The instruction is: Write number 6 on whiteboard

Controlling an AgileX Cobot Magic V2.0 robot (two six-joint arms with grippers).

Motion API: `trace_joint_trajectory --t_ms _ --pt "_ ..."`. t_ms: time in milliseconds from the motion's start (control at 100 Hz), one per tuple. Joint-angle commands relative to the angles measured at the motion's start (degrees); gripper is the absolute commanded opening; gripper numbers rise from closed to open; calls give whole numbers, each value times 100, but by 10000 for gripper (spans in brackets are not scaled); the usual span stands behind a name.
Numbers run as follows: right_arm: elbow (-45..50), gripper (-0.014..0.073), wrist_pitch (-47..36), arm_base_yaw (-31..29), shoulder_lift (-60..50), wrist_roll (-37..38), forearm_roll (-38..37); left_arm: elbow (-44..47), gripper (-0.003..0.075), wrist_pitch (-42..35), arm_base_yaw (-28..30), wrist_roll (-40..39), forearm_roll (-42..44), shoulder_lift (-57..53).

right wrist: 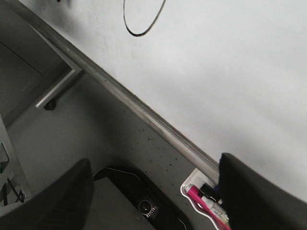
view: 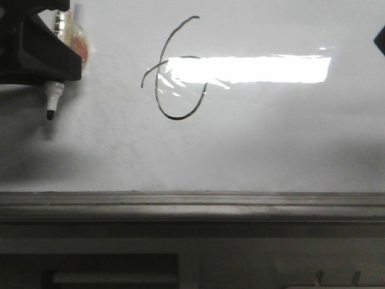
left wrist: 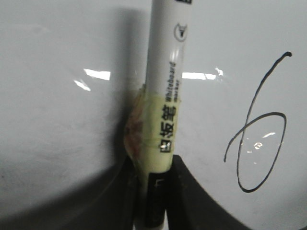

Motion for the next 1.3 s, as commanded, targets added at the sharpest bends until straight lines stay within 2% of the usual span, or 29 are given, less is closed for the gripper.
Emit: trace_joint_trajectory --t_ms 0,70,140,280,400,470,540,600,760,880,960,980,1030,1050,1110,1140,1210,1290 --pt "-127 489 -351 -40 -66 -11 176 -181 -18 -169 14 -1 71 -17" --pt "-127 489 -372 -40 -66 -11 176 -181 -11 -169 14 -1 71 -17" --pt "-123 489 -372 -40 -66 -11 176 -181 33 -157 14 -1 172 -17" --pt "-123 489 -372 -40 -66 -11 176 -181 213 -134 14 -1 235 -17" --pt "-123 489 -372 -40 -66 -11 176 -181 440 -134 14 -1 368 -17" --pt "-123 489 -372 -40 -71 -11 176 -181 538 -134 14 11 473 -55" --pt "-123 489 -397 -40 -119 -11 176 -181 592 -134 14 100 483 -172" --pt "-114 489 -404 -40 -201 -11 100 -181 601 -122 14 388 473 -356" --pt "-114 489 -424 -40 -576 -11 -22 -35 599 -5 14 1088 461 -1161" --pt "-13 477 -883 -40 -971 -11 5 173 599 18 14 1293 461 -1988" --pt "157 389 -1346 -40 -1265 -11 44 366 562 105 14 1403 461 -2465" --pt "235 336 -1494 -40 -1379 -11 44 420 547 133 14 1418 461 -2586" --pt "370 237 -1706 -40 -1560 -29 44 556 463 245 14 1532 461 -2863" --pt "477 162 -1846 -40 -1690 -66 44 619 435 306 14 1555 483 -2973" --pt "738 -18 -2181 -40 -2020 -94 44 806 280 436 14 1579 484 -3255" --pt "888 -71 -2373 -40 -2179 -94 54 930 200 499 14 1579 484 -3423" --pt "1293 -65 -2794 -40 -2599 -94 93 1194 -4 790 14 1627 636 -3753" --pt "1787 -65 -3092 -40 -3089 -94 93 1471 -20 1043 14 1658 759 -4124"
